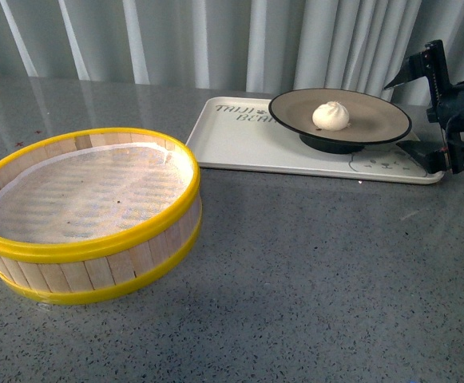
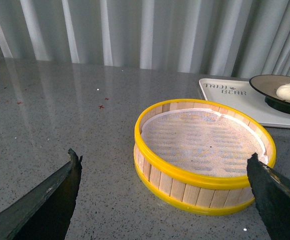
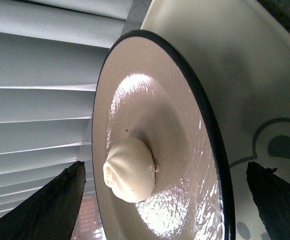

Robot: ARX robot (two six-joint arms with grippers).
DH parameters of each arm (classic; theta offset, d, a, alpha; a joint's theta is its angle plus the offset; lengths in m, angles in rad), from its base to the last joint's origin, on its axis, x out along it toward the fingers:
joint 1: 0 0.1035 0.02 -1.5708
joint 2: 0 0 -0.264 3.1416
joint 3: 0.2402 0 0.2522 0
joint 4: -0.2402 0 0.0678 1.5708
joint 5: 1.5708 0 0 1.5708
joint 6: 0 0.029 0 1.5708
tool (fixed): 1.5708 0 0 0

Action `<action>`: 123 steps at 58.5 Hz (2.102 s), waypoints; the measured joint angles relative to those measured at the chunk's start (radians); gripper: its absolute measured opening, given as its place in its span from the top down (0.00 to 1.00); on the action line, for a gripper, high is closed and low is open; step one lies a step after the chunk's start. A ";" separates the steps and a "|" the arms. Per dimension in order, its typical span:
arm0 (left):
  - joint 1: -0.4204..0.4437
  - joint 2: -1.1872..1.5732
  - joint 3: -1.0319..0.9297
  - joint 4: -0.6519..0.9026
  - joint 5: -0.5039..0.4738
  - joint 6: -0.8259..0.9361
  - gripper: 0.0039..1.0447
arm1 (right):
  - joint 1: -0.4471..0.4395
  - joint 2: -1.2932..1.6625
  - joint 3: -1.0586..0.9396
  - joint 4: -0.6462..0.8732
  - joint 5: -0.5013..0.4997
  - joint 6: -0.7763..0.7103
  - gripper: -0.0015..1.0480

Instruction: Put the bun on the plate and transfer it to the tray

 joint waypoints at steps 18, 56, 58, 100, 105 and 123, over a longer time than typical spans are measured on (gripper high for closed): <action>0.000 0.000 0.000 0.000 0.000 0.000 0.06 | -0.028 -0.147 -0.121 0.010 0.022 0.022 0.08; 0.000 0.000 0.000 0.000 0.000 0.000 0.06 | -0.288 -0.958 -0.778 0.212 0.423 -0.587 0.08; 0.000 0.000 0.000 0.000 0.000 0.000 0.06 | -0.304 -0.990 -0.817 0.236 0.419 -0.627 0.08; 0.000 0.000 0.000 0.000 0.000 0.000 0.06 | -0.177 -1.647 -1.491 0.255 0.164 -1.157 0.98; 0.000 0.000 0.000 0.000 0.000 0.000 0.06 | -0.137 -1.690 -1.516 0.254 0.201 -1.157 0.98; 0.000 0.000 0.000 0.000 0.000 0.000 0.06 | 0.053 -1.916 -1.538 0.054 0.398 -1.159 0.98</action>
